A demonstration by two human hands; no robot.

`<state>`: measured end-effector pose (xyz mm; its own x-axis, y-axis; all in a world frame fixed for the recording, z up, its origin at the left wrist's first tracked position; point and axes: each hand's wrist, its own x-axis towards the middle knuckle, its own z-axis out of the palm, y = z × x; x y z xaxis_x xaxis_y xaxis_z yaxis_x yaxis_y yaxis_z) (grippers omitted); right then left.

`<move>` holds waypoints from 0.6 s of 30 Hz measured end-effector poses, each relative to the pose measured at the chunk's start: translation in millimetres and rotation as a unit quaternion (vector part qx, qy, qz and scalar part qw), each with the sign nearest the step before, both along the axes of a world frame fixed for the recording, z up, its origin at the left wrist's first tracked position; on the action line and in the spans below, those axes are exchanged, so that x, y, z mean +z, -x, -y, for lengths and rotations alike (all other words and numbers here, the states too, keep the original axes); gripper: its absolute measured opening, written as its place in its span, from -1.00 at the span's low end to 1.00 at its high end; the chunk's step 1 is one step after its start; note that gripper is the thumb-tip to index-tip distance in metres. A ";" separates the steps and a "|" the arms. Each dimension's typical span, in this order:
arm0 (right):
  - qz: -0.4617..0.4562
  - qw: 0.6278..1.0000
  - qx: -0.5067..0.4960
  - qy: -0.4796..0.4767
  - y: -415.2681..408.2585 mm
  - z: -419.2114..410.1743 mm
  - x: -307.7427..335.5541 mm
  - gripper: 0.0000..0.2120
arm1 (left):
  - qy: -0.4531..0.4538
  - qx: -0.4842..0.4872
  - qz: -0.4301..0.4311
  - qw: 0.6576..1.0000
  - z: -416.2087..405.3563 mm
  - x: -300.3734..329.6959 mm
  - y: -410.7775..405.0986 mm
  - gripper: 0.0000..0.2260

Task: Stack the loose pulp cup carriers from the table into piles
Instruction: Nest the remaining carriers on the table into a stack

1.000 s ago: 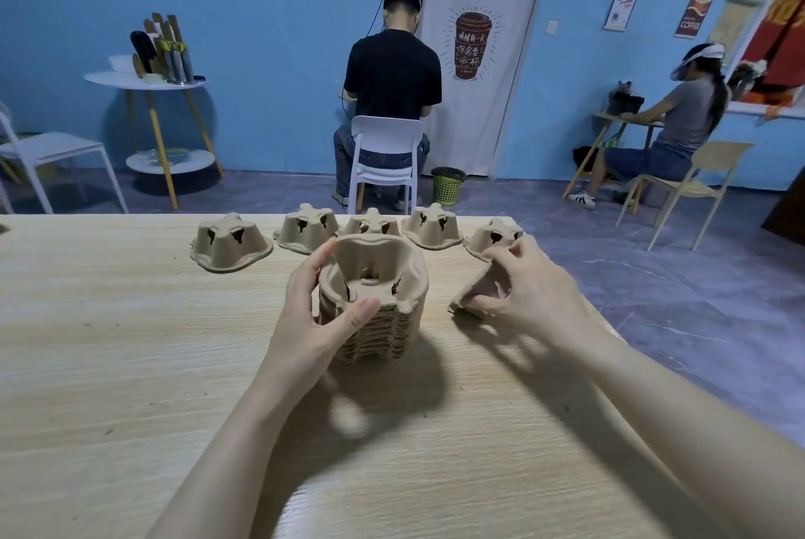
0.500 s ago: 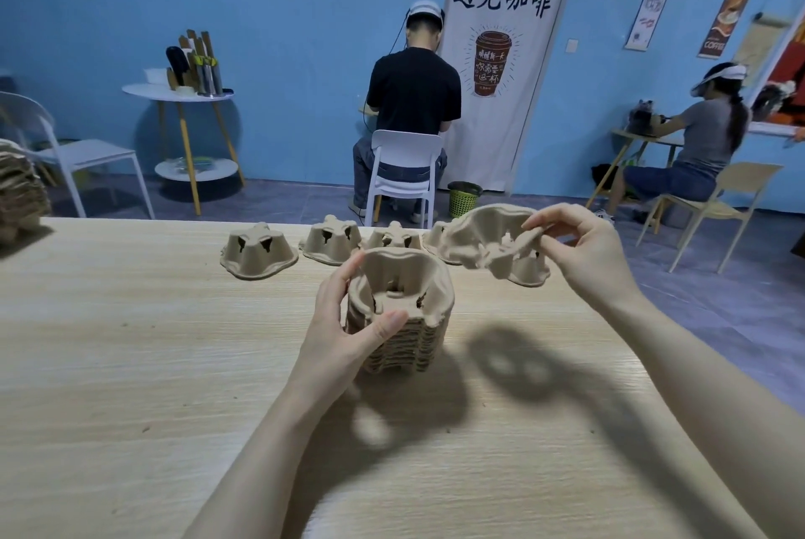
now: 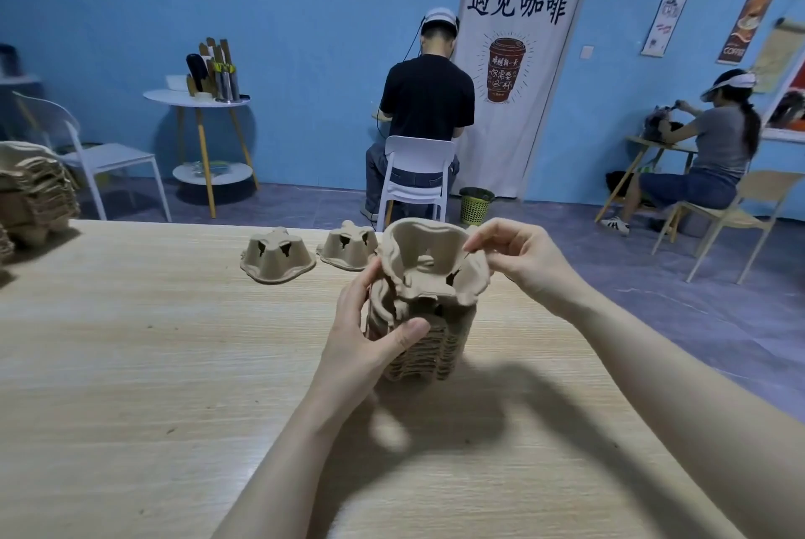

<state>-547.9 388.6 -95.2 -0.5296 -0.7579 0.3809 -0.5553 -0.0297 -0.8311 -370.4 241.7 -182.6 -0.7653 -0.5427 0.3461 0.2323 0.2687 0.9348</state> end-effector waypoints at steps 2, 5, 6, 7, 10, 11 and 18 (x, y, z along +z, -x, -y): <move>0.003 1.000 0.005 -0.019 1.4 1.6 -1.9 -0.74 | 0.003 -0.002 0.001 1.000 0.1 0.4 -0.2 -0.13; 0.002 0.999 0.013 -0.047 -3.0 3.4 0.8 -0.78 | 0.004 -0.009 0.001 1.000 -1.0 1.6 -0.2 -0.18; -0.006 0.999 0.006 -0.052 -5.4 3.3 2.4 -0.80 | 0.004 -0.011 0.000 1.000 -1.3 1.4 0.3 -0.15; -0.018 0.998 -0.003 -0.057 -7.8 2.5 3.4 -0.81 | 0.005 -0.014 -0.002 1.000 -1.6 1.0 1.0 -0.10; -0.040 0.996 -0.028 -0.079 -13.0 -1.1 -0.5 -0.65 | 0.006 -0.018 -0.002 1.000 -1.7 0.8 2.2 0.03; -0.035 0.995 -0.039 -0.082 -13.1 -3.1 -4.2 -0.59 | 0.003 -0.018 -0.004 1.000 -1.3 0.5 2.5 0.04; 0.080 0.993 -0.033 -0.085 -32.7 -11.7 -35.2 -0.55 | 0.027 -0.018 -0.018 0.999 -1.3 0.8 2.1 -0.13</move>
<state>-515.3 400.3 -130.4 -0.6240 -0.7654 0.1576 -0.4114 0.1504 -0.8989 -372.5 243.0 -181.8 -0.7705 -0.4950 0.4016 0.2751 0.3102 0.9100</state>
